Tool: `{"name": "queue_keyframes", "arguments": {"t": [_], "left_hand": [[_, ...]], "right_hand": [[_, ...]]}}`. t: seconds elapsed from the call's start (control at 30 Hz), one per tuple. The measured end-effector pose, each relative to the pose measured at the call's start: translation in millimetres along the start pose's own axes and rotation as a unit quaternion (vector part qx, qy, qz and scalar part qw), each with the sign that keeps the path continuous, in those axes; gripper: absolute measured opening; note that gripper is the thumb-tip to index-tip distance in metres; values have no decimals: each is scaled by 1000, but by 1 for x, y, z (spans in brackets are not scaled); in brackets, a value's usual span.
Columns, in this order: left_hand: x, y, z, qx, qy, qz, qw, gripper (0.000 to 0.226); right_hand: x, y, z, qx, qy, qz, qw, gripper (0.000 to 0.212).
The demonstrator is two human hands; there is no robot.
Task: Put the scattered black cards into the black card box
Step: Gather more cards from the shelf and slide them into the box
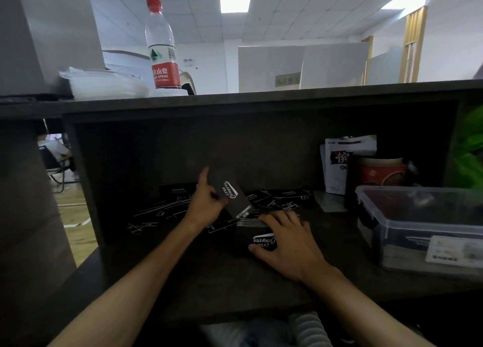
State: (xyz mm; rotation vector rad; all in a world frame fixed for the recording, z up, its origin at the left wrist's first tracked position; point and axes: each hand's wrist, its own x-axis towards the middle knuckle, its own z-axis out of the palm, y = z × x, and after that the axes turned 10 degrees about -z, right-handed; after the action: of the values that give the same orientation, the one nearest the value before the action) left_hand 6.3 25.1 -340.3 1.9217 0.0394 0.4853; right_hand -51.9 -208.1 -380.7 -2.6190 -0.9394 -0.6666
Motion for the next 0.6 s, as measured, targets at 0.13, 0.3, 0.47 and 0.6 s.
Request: {"name": "queue_keyframes", "arguments": {"t": [0.13, 0.3, 0.47, 0.6], "left_hand": [[-31, -6, 9, -66, -71, -42, 994, 72], [-57, -6, 8, 106, -101, 23, 989, 26], [-54, -8, -1, 318, -131, 118, 932, 36], [-20, 4, -5, 283, -14, 96, 954, 27]], "right_hand": [[1, 0, 1, 11, 6, 3, 1000, 76], [0, 0, 3, 28, 19, 10, 999, 76], [2, 2, 6, 22, 15, 23, 999, 85], [2, 4, 5, -1, 9, 9, 1000, 80]]}}
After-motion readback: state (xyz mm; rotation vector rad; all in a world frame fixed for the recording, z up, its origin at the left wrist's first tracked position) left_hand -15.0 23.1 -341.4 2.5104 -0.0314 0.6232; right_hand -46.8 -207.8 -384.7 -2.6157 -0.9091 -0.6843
